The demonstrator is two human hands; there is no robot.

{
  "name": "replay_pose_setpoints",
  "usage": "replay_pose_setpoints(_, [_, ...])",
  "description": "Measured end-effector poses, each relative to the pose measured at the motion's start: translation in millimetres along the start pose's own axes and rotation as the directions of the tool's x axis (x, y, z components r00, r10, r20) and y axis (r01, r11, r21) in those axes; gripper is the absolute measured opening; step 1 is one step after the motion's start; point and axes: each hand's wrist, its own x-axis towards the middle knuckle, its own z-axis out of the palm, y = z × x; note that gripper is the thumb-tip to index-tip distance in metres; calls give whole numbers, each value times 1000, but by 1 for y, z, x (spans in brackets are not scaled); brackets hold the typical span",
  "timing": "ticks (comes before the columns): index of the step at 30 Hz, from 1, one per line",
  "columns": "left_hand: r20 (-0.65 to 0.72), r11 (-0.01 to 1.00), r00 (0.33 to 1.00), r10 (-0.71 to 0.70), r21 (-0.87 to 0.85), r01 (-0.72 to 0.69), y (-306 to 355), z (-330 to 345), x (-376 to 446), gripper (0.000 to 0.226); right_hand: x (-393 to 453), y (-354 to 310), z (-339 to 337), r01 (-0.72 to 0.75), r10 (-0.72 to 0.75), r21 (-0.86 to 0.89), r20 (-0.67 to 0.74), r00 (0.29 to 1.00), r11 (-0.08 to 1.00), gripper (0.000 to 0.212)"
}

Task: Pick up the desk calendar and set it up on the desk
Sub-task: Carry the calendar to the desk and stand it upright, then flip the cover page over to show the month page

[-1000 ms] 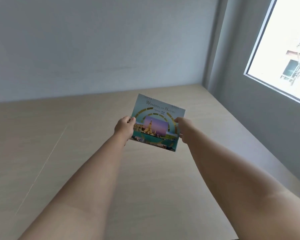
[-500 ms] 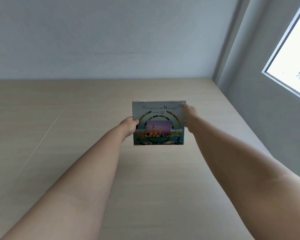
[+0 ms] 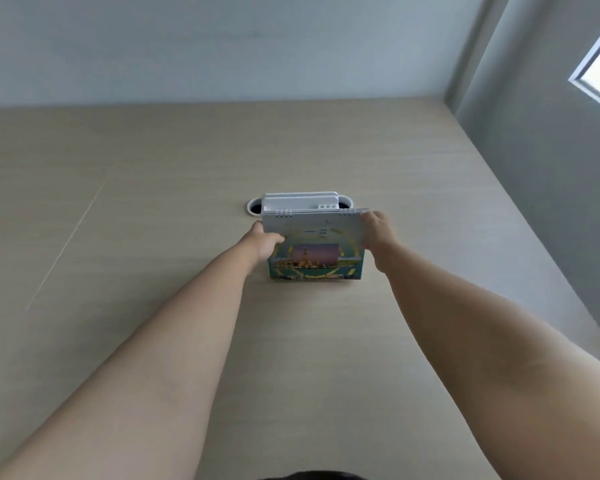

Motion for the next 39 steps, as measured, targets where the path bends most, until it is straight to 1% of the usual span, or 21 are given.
replay_pose_setpoints(3, [36,998,999,-5,61,3,-13,6,-4,49,-1,23,1,35,-35,10,-11,999,999,33])
replay_pose_setpoints(5, [36,996,999,-11,92,7,-23,9,-4,44,-3,37,0,35,-35,-69,2,999,997,32])
replay_pose_setpoints(8, [49,995,999,-14,98,9,-37,14,-9,31,-11,57,-1,-4,15,-123,85,996,992,29])
replay_pose_setpoints(9, [62,996,998,-20,85,15,-40,16,-11,30,-13,62,0,-20,32,-117,101,994,993,34])
replay_pose_setpoints(11, [103,999,994,-23,44,18,-50,20,-6,45,-16,70,2,-22,33,-75,148,988,997,52])
replay_pose_setpoints(14, [116,999,993,-36,19,34,-95,32,45,98,-19,74,8,-40,51,-60,181,982,997,84])
replay_pose_setpoints(15, [115,998,992,-55,17,54,-102,35,51,111,-20,74,9,-58,68,-62,187,980,996,90])
replay_pose_setpoints(16, [111,997,991,-71,23,69,-97,36,41,117,-22,74,9,-70,84,-76,196,977,995,92])
replay_pose_setpoints(17, [94,997,993,-77,35,74,-87,35,24,117,-23,74,8,-80,97,-90,203,974,993,91])
replay_pose_setpoints(19, [59,993,995,-85,92,80,-63,35,-17,106,-28,72,6,-84,104,-101,220,970,991,90])
replay_pose_setpoints(23, [10,993,997,-73,92,72,-63,43,-31,95,-33,70,1,-64,96,-141,238,967,988,94])
replay_pose_setpoints(24, [-16,995,998,-56,88,57,-63,44,-34,91,-37,70,0,-59,94,-150,238,967,987,90])
replay_pose_setpoints(25, [-53,994,998,-45,97,50,-64,44,-36,84,-41,68,-1,-49,81,-142,230,970,989,79])
replay_pose_setpoints(26, [-104,992,994,-18,122,30,-64,44,-38,74,-45,66,-3,-31,57,-126,209,976,992,62])
replay_pose_setpoints(28, [-224,987,972,65,160,-29,-65,39,-44,47,-51,62,-6,-9,21,-107,111,994,994,36])
replay_pose_setpoints(30, [-255,991,962,98,110,-72,-69,30,-44,30,-55,57,-13,-6,9,-108,29,1000,994,16])
replay_pose_setpoints(32, [-171,989,982,83,-106,-102,-73,18,-43,21,-58,49,-22,-29,32,-57,52,998,998,3])
replay_pose_setpoints(34, [-61,925,997,52,-372,-71,-70,7,-49,14,-62,38,-32,-82,72,74,138,988,994,7])
replay_pose_setpoints(35, [-6,880,999,40,-473,-38,-68,2,-52,19,-65,30,-37,-104,77,146,174,982,984,7])
replay_pose_setpoints(37, [91,815,995,39,-579,21,-64,-7,-52,28,-70,10,-46,-156,89,290,231,969,944,9])
replay_pose_setpoints(39, [154,798,986,58,-601,47,-61,-11,-52,26,-70,-12,-52,-217,98,404,293,951,889,12])
